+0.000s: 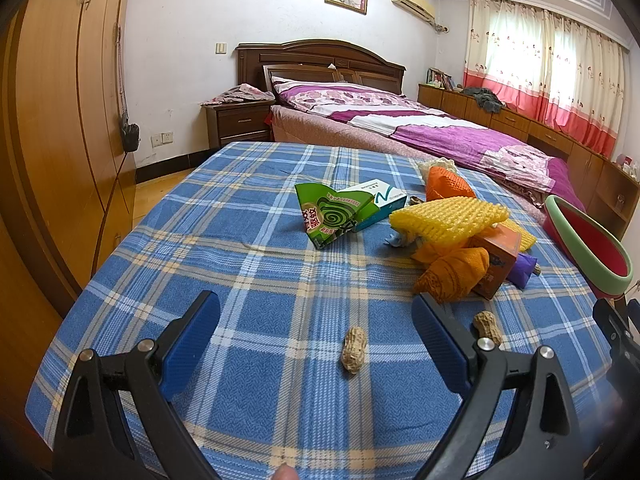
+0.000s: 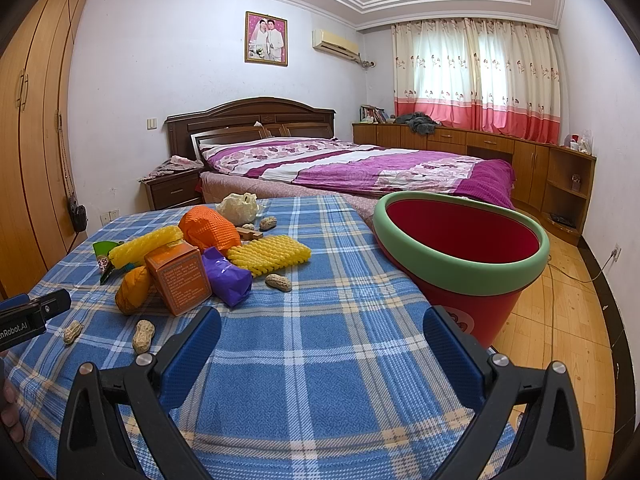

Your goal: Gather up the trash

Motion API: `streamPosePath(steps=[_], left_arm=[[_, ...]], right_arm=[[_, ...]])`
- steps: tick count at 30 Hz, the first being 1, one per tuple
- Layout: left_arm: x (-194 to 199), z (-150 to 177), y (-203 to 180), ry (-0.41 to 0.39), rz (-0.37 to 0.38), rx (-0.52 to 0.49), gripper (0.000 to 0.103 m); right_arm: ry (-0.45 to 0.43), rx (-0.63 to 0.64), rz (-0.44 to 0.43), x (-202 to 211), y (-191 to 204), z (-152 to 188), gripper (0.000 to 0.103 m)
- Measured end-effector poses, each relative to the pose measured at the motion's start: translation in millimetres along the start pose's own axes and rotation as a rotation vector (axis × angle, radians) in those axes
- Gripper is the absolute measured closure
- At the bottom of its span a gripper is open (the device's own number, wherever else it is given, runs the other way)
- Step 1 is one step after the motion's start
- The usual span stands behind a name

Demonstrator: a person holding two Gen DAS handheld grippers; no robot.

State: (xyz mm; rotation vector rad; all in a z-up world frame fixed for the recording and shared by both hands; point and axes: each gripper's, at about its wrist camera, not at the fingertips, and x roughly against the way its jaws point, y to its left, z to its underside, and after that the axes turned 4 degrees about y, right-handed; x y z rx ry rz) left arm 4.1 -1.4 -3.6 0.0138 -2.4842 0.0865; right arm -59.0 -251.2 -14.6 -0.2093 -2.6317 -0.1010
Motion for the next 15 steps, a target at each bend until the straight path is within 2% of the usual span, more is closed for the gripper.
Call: streamPosePath(steps=[15], left_arm=[[2.8, -2.4, 0.1, 0.021, -0.001, 0.006, 0.007]], right_arm=[[0.017, 0.005, -0.028, -5.8, -3.3, 3.9, 0.000]])
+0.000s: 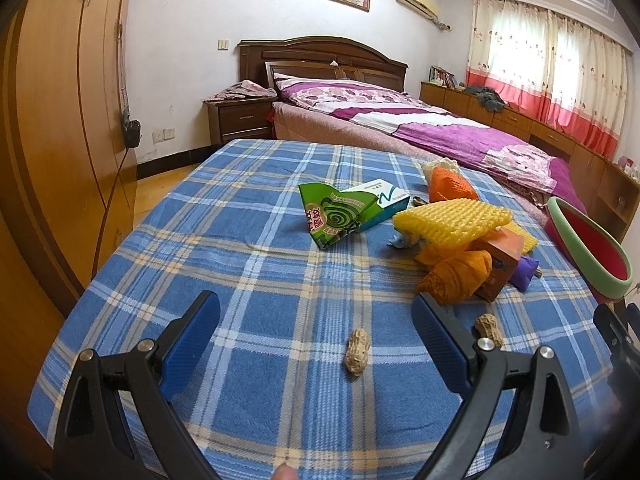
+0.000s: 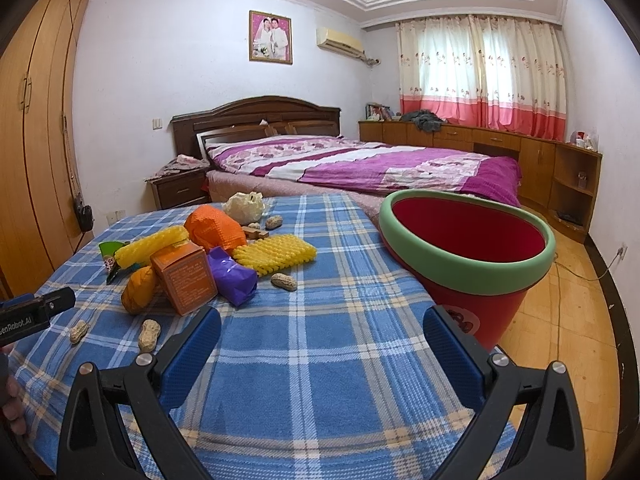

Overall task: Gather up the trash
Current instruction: 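Grasp a yellow foam net with the left tool while the right tool grasps another yellow foam net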

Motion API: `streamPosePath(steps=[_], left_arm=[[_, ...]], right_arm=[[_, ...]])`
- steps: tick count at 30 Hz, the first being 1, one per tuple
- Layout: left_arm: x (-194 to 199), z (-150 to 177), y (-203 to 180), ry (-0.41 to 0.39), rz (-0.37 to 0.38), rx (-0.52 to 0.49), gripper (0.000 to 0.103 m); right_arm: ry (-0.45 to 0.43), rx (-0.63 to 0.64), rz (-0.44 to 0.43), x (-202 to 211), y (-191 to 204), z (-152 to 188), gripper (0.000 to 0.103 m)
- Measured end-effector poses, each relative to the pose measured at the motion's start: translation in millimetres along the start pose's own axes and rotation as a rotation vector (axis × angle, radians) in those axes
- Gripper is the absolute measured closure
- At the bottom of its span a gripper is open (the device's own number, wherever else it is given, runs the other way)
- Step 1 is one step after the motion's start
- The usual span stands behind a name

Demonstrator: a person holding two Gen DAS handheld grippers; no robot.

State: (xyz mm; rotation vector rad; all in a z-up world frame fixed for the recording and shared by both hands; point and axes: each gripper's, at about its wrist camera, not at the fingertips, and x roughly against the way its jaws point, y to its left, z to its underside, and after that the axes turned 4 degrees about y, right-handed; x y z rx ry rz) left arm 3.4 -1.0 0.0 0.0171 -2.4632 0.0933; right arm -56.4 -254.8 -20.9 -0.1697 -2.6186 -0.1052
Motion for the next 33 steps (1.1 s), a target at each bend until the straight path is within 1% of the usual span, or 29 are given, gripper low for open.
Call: streamPosePath(steps=[2, 4, 6, 9, 13, 19, 24, 27, 29, 31, 33], left_arm=[[1.4, -4.3, -1.4, 0.006, 0.009, -0.003, 0.007], [3.1, -10.0, -3.1, 0.007, 0.018, -0.008, 0.007], [4.2, -18.2, -5.8, 0.012, 0.033, -0.018, 0.007], [2.9, -31.2, -12.8, 0.031, 0.067, -0.026, 0.007], [-1.2, -49.3, -28.5, 0.057, 0.135, -0.040, 0.007], [-19.4, -69.1, -51.8, 0.105, 0.180, -0.064, 0.007], [-38.7, -81.6, -65.1, 0.143, 0.193, -0.079, 0.007], [-49.8, -87.9, -74.9, 0.160, 0.182, -0.102, 0.007], [-59.1, -89.6, -80.6, 0.187, 0.167, -0.119, 0.007], [-68.2, -90.0, -85.2, 0.219, 0.165, -0.127, 0.011], [-73.1, -90.3, -85.5, 0.235, 0.184, -0.104, 0.015]], right_arm=[[0.021, 0.005, -0.010, -4.2, 1.3, -6.0, 0.000], [0.032, 0.002, -0.018, -1.5, 0.7, -8.6, 0.000], [0.040, -0.006, -0.029, 3.4, -2.2, -18.2, 0.000], [0.050, -0.021, -0.025, 4.2, -5.1, -28.1, 0.000], [0.081, -0.051, -0.023, 0.7, -11.2, -38.0, 0.000], [0.137, -0.087, -0.040, -7.8, -18.4, -49.5, 0.000], [0.160, -0.084, -0.052, -14.0, -19.5, -60.5, 0.000], [0.173, -0.082, -0.059, -18.8, -21.8, -67.7, 0.000], [0.185, -0.085, -0.070, -23.3, -23.5, -71.6, 0.000], [0.197, -0.086, -0.085, -27.6, -24.8, -74.9, 0.000], [0.207, -0.081, -0.096, -32.0, -26.0, -77.4, 0.000]])
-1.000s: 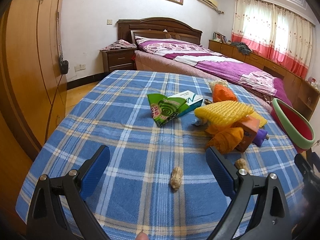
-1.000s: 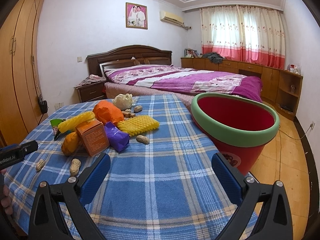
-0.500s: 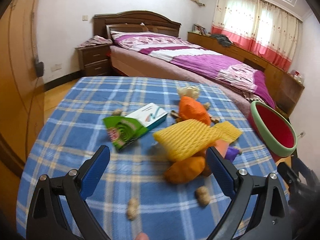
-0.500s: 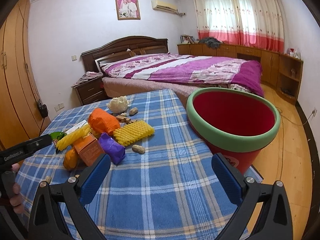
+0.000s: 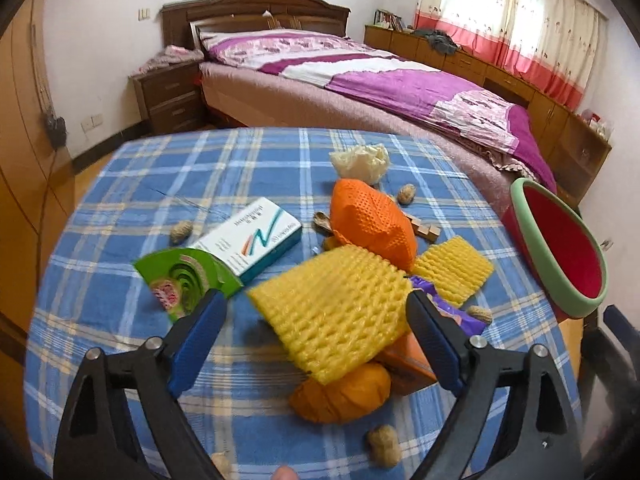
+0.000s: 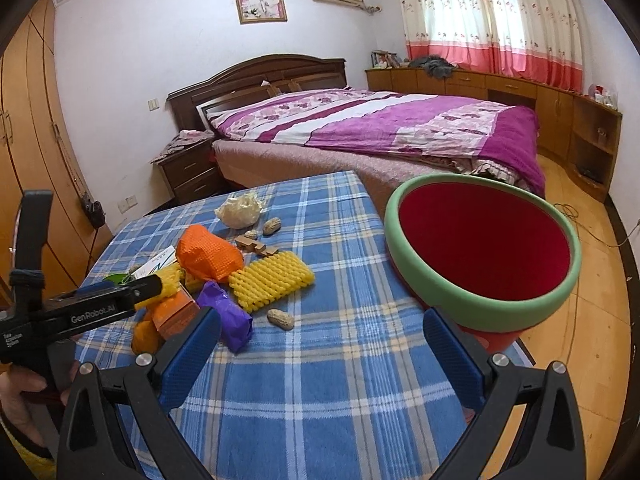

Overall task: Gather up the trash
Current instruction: 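Grasp a yellow foam net with the left tool while the right tool grasps another yellow foam net, then carry both yellow foam nets over the red bucket with both tools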

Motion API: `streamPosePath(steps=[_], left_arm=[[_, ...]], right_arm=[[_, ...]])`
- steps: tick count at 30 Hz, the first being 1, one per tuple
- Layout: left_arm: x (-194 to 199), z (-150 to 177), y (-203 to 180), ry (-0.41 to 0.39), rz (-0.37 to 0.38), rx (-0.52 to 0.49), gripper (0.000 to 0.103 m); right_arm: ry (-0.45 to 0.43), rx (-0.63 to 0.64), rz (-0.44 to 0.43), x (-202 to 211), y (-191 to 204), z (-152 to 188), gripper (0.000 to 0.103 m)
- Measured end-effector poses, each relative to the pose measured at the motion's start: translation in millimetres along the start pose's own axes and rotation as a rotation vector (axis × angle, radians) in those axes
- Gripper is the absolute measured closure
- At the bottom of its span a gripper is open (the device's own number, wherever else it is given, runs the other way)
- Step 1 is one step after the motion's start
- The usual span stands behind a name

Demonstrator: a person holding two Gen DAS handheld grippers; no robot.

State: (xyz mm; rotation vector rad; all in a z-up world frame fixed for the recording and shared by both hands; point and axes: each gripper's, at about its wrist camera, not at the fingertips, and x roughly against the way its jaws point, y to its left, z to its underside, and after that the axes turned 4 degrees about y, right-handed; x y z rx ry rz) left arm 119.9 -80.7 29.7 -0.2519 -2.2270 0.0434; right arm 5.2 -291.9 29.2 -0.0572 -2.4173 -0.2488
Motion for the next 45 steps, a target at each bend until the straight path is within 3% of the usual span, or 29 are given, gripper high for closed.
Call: streamPosePath(steps=[5, 7, 9, 15, 20, 29, 38, 45], left_arm=[[-3.0, -2.4, 0.4, 0.018, 0.056, 0.042, 0.028], [-2.4, -2.8, 0.5, 0.022, 0.072, 0.050, 0.038], [-1.7, -2.9, 2.0, 0.025, 0.090, 0.066, 0.056], [1.9, -5.0, 10.4, 0.026, 0.131, 0.130, 0.084], [7.4, -6.9, 15.3, 0.007, 0.146, 0.157, 0.090], [14.3, -20.8, 25.3, -0.043, 0.162, 0.156, 0.091], [15.1, -24.9, 40.1, -0.110, 0.098, 0.129, 0.091], [9.4, -21.6, 53.2, -0.107, 0.087, 0.150, 0.091]], right_arm=[[0.029, 0.004, -0.025, -11.2, -3.5, -5.9, 0.000], [0.041, 0.005, -0.040, -15.8, -4.5, -7.7, 0.000], [0.051, 0.014, -0.049, -20.0, -4.4, -8.2, 0.000], [0.080, 0.040, -0.072, -30.8, -2.5, -16.5, 0.000], [0.112, 0.063, -0.079, -43.0, 1.6, -24.7, 0.000], [0.166, 0.053, -0.075, -80.6, 8.7, -39.8, 0.001], [0.243, 0.062, -0.058, -116.0, 21.4, -40.9, 0.018], [0.287, 0.117, -0.043, -132.2, 38.9, -34.2, 0.044]])
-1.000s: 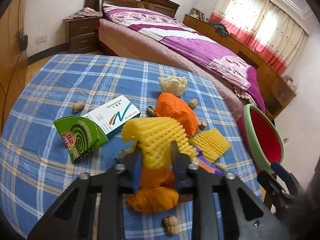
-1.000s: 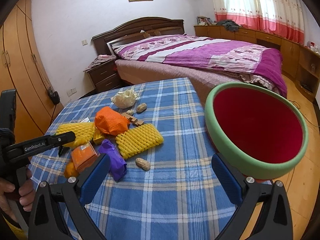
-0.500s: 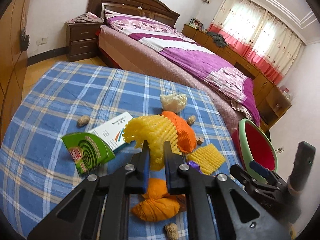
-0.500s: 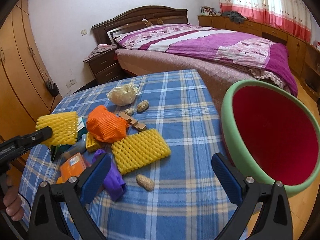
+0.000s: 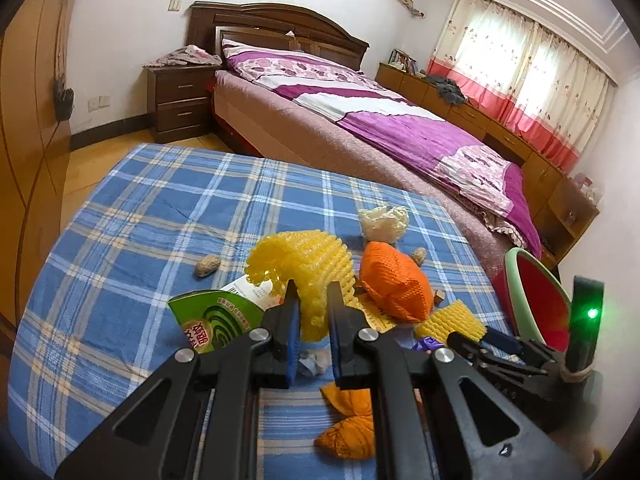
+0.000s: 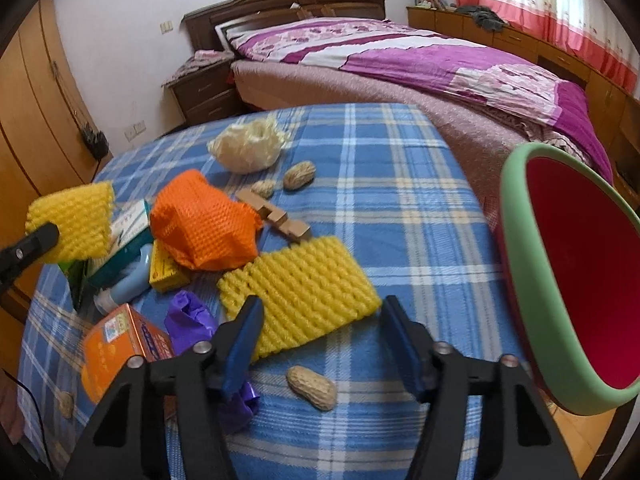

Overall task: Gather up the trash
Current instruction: 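Carry both yellow foam nets over the red bucket with both tools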

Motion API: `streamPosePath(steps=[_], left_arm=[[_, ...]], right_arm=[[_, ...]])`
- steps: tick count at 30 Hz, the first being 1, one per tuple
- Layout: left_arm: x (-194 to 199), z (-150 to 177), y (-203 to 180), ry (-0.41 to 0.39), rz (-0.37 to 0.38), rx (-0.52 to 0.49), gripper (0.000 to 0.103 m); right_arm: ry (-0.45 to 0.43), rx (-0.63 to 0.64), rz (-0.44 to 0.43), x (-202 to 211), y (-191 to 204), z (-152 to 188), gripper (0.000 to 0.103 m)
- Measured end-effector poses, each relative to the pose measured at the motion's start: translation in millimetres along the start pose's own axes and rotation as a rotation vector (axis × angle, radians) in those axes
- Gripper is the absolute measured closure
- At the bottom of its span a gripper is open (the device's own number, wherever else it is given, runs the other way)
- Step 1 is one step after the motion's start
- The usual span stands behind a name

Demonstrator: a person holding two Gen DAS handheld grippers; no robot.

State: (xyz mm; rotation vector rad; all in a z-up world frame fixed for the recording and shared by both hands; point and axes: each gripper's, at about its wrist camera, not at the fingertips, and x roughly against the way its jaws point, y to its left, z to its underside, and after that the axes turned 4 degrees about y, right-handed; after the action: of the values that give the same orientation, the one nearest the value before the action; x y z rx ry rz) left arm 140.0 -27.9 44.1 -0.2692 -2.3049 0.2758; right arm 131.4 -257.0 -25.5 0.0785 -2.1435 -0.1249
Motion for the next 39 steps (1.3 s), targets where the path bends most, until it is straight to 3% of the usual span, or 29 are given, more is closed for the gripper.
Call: streamPosePath(steps=[7, 10, 39], left_arm=[[0.3, 6.1, 5.9, 0.012, 0.005, 0.032, 0.091], [4.8, 8.4, 4.2, 0.009, 0.007, 0.032, 0.091], [63.9, 14.6, -36.6, -0.057, 0.066, -0.015, 0.091]], right_arm=[[0.007, -0.004, -0.065, 3.2, 6.4, 2.9, 0.078], [0.002, 0.003, -0.082, 6.0, 10.8, 4.1, 0.084], [-0.314, -0.048, -0.175, 149.2, 0.6, 36.0, 0.086]])
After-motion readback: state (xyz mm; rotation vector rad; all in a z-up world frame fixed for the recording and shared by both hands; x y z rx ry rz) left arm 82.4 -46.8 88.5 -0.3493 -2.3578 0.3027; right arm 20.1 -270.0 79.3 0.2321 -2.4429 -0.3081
